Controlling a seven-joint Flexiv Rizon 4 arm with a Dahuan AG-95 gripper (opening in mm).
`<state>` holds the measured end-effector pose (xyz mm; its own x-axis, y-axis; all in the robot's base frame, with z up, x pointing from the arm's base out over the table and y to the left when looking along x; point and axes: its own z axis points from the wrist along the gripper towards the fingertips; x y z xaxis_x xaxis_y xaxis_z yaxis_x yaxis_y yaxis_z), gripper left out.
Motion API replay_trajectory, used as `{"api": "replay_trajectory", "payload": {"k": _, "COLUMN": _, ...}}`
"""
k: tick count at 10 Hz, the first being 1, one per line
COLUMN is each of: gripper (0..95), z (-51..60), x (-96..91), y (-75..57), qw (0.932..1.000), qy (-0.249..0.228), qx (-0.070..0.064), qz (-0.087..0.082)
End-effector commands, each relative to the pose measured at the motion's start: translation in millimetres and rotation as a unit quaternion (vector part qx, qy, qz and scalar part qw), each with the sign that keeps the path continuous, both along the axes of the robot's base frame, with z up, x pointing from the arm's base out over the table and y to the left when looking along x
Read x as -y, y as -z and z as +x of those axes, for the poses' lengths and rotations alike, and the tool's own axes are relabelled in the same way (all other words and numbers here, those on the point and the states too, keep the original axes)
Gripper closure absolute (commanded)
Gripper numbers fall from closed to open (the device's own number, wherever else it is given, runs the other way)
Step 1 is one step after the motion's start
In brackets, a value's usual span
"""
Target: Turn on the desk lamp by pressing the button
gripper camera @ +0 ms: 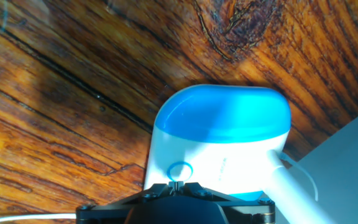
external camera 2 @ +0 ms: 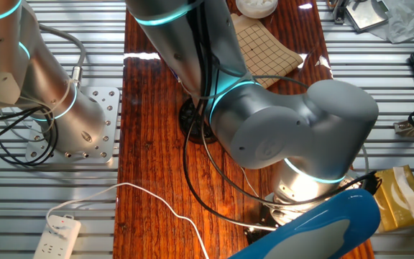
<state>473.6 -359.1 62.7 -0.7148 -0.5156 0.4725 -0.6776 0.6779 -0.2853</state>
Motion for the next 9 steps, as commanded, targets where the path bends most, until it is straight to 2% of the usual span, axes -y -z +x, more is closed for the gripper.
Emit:
{"api": "replay_trajectory", "payload": {"k": 1, "gripper": 95.0, "z": -1.3, "x": -6.1, "y": -2.5, "qw": 1.0, "qy": 0.002, "qx": -0.005, "qz": 0.001}}
{"api": "replay_trajectory", "payload": {"k": 9, "gripper": 95.0, "z": -2.9, "x": -8.4, "y": -3.0, "qw": 1.0, "qy": 0.001, "qx": 0.0, "qz": 0.006}}
